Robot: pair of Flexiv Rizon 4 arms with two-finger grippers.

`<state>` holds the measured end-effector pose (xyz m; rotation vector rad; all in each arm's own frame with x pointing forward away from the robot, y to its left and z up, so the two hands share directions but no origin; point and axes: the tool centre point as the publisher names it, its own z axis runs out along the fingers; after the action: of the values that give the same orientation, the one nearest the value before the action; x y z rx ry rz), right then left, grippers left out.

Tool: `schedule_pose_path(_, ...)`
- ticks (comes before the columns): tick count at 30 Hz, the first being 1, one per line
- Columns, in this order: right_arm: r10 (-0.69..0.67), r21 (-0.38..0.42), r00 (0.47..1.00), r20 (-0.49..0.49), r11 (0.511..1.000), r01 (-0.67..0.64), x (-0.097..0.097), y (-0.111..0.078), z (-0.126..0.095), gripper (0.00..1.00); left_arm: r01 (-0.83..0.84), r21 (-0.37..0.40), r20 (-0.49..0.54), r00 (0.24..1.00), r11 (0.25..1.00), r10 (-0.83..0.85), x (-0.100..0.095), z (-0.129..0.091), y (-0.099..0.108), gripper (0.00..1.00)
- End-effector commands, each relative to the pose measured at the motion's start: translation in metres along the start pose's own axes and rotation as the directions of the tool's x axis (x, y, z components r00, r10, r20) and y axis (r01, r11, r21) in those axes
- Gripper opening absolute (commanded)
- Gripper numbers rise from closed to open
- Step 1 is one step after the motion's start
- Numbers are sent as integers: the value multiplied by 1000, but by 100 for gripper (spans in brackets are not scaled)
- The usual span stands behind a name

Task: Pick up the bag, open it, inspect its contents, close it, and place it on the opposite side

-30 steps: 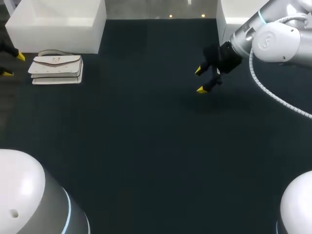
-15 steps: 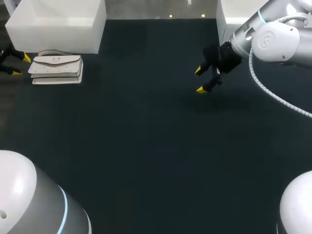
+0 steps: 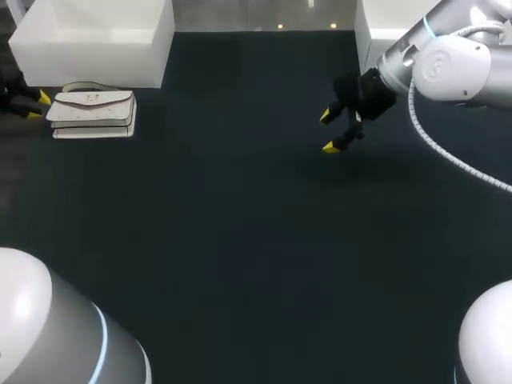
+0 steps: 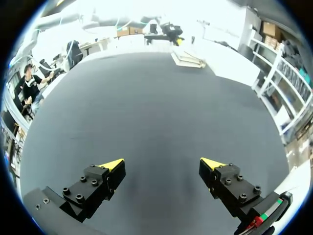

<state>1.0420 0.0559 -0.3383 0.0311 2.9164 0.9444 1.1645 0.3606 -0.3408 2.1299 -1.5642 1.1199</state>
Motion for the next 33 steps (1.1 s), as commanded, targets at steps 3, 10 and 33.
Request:
schedule_pose_path(3,0,-1,1000,-1,1000,0,-1,0,1,100,-12,-192,-62,998,981,0,-5,12,-14,47)
schedule_pose_path(10,0,-1,1000,-1,1000,0,-1,0,1,100,-24,-207,-79,997,978,8,1,20,-16,42)
schedule_pose_path(33,0,-1,1000,-1,1000,0,-1,0,1,100,-59,-254,-119,992,965,30,36,41,27,0)
